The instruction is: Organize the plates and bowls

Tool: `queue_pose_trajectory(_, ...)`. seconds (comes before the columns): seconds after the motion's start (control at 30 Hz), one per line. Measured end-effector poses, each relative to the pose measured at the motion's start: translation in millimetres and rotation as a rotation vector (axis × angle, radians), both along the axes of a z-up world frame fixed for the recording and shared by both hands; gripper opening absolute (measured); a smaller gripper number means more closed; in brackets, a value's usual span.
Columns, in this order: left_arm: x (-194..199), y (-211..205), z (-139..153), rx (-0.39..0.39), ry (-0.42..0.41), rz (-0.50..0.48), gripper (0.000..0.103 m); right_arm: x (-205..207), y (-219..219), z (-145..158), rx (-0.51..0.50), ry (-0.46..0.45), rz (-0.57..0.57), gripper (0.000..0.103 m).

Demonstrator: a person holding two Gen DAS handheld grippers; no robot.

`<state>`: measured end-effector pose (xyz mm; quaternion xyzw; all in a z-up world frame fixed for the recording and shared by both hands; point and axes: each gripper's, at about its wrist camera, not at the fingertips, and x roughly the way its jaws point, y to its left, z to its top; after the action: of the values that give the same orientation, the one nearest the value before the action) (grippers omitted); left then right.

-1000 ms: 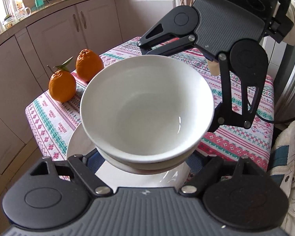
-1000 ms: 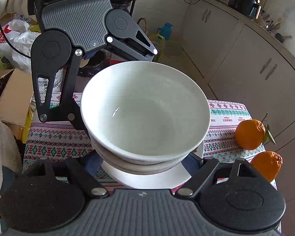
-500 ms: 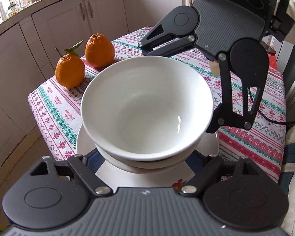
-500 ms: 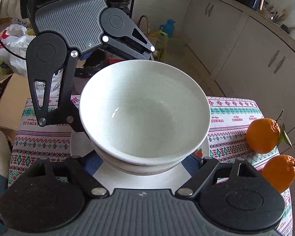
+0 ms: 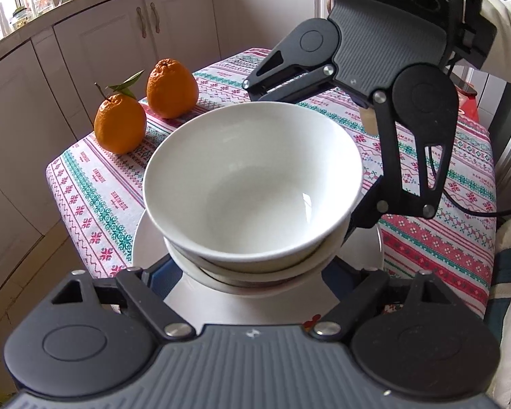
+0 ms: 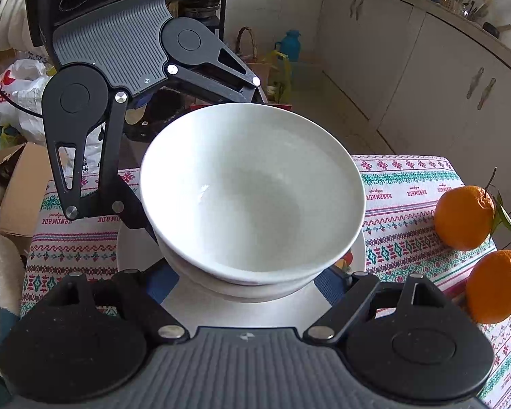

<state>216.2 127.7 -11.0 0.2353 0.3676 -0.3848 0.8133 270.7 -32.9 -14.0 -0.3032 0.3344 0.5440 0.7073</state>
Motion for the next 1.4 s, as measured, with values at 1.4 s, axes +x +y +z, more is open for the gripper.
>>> queue_pose_trajectory(1.4,-197,-47,43,-0.177,-0.336,1.019,0.102,-195,-82,41,0.235,-0.256,-1.057,0.103)
